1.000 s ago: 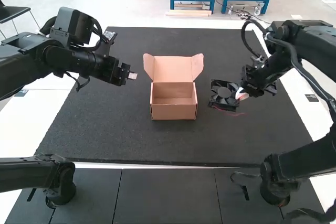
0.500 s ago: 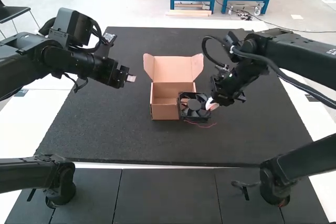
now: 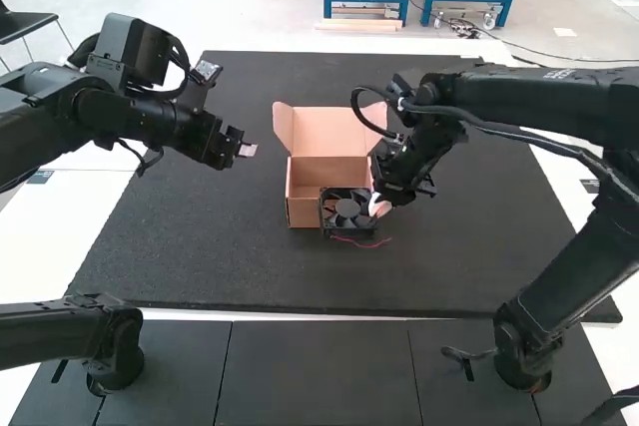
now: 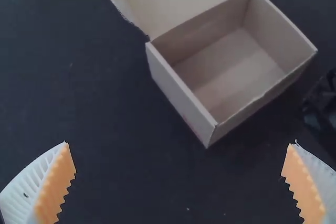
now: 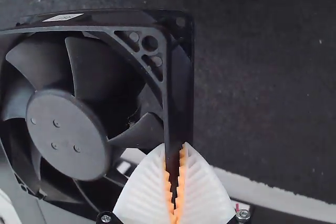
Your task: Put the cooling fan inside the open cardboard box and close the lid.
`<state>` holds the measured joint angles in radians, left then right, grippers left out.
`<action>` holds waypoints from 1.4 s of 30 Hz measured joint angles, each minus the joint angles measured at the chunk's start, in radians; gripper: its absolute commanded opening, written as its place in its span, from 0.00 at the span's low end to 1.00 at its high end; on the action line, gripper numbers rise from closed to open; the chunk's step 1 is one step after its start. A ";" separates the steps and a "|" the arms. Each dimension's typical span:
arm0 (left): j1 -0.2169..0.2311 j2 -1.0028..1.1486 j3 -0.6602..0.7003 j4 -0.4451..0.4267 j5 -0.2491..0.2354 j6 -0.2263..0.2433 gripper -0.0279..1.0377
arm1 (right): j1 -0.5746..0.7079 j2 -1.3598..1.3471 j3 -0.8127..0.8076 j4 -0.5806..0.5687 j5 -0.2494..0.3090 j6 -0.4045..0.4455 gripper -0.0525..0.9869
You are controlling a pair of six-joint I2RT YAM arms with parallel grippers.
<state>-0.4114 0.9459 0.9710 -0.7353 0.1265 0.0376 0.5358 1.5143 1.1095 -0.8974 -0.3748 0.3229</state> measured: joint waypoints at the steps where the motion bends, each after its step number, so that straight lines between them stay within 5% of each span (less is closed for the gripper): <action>1: 0.000 0.000 0.000 -0.002 0.000 0.004 0.91 | 0.000 0.020 0.023 0.006 0.002 0.000 0.03; 14: 0.000 0.000 0.000 -0.031 0.000 0.059 0.91 | 0.023 0.205 0.248 0.023 0.016 0.008 0.03; 42: 0.000 0.000 0.000 -0.047 0.005 0.064 0.93 | -0.042 0.399 0.440 0.036 0.123 -0.026 0.03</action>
<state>-0.4114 0.9459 0.9710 -0.7826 0.1310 0.1017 0.4934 1.9129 1.5497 -0.8612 -0.2516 0.2966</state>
